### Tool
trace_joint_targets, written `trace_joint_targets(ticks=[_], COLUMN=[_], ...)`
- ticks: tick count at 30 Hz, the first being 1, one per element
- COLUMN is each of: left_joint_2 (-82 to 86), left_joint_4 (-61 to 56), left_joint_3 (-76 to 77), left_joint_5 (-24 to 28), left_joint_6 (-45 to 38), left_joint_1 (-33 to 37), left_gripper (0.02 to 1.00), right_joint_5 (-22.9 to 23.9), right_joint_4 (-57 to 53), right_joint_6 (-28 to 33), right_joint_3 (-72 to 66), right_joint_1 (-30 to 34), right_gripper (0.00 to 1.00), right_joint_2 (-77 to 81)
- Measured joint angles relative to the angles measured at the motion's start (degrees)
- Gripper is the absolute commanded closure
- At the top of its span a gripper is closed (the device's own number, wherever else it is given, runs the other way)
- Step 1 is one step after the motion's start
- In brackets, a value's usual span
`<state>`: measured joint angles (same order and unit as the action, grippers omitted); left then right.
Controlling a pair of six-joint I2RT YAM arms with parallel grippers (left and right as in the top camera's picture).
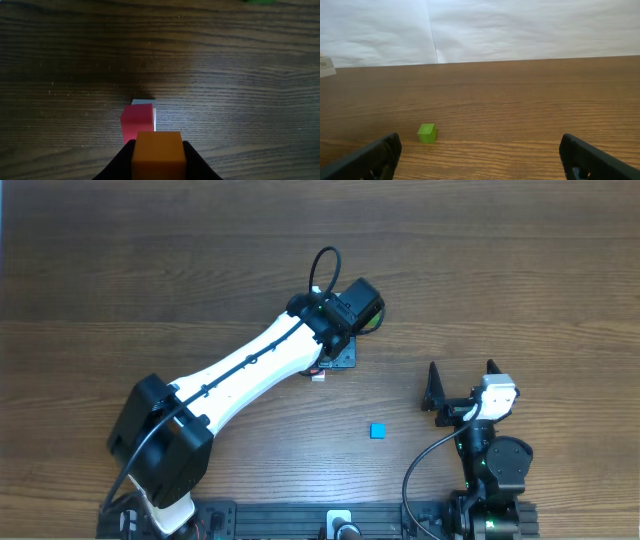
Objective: Stack Cubes
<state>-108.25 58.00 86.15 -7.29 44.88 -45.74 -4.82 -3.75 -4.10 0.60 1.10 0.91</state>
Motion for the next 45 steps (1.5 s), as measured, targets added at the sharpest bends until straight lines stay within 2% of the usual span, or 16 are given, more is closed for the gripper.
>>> trace_joint_targets(ticks=[45], left_joint_2=[0.00], left_joint_4=[-3.48], left_joint_3=[-5.84], left_joint_5=[0.00], left_joint_6=[0.20], left_joint_1=[1.46], left_gripper=[0.908], right_joint_5=[-0.02], right_joint_4=[0.00], right_joint_6=[0.02], right_joint_3=[0.00], right_joint_1=[0.00], right_gripper=[0.009], right_joint_2=[0.00])
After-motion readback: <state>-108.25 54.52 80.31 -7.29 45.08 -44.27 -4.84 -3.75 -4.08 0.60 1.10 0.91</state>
